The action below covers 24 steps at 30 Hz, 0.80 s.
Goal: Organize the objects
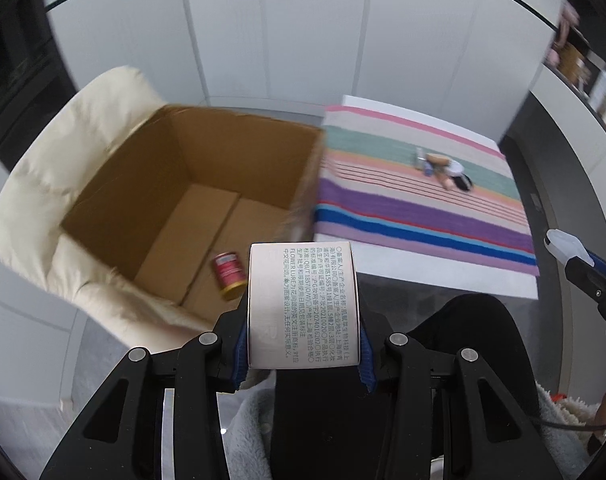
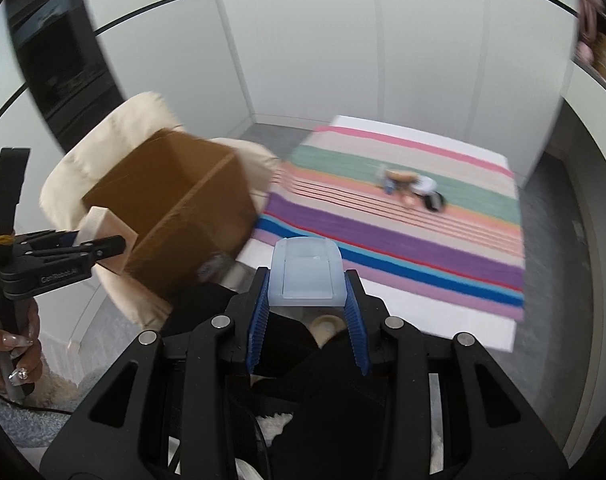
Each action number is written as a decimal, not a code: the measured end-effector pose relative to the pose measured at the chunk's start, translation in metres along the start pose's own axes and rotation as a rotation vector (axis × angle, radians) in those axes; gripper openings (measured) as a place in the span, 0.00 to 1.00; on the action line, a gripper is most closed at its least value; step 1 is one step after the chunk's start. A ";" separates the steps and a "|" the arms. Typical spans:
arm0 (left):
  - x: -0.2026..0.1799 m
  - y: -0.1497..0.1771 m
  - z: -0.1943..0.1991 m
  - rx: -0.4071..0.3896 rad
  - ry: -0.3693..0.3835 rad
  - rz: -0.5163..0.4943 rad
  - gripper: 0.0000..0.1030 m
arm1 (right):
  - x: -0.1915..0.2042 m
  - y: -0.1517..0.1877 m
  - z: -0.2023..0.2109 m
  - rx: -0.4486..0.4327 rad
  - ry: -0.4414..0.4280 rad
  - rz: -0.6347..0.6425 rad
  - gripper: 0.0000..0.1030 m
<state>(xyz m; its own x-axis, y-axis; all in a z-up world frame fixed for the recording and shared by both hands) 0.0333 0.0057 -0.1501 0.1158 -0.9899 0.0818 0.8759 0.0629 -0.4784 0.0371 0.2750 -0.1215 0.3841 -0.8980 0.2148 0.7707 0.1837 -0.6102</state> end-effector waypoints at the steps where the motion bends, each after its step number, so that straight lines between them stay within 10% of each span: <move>1: 0.009 0.002 0.001 -0.004 -0.014 0.013 0.42 | 0.013 -0.005 -0.006 0.002 -0.018 0.028 0.36; 14: 0.104 0.037 0.007 0.012 -0.111 0.183 0.42 | 0.127 -0.021 -0.054 0.055 -0.179 0.236 0.36; 24: 0.107 0.025 0.001 0.010 -0.121 0.194 0.42 | 0.161 -0.035 -0.075 0.060 -0.213 0.320 0.36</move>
<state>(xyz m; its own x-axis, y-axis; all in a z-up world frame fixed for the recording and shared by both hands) 0.0684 -0.0987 -0.1528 0.3375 -0.9366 0.0936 0.8360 0.2526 -0.4870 0.0336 0.0935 -0.1228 0.7023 -0.6891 0.1784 0.6207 0.4701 -0.6275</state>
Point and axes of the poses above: each gripper's, at about its wrist camera, not at the fingertips, and z roughly against the way its jaws point, x to its left, y to its underside, the point moved 6 cm from there along -z, roughly the way its jaws point, and after that the axes turned 6 degrees about -y, right-handed, at the moved point
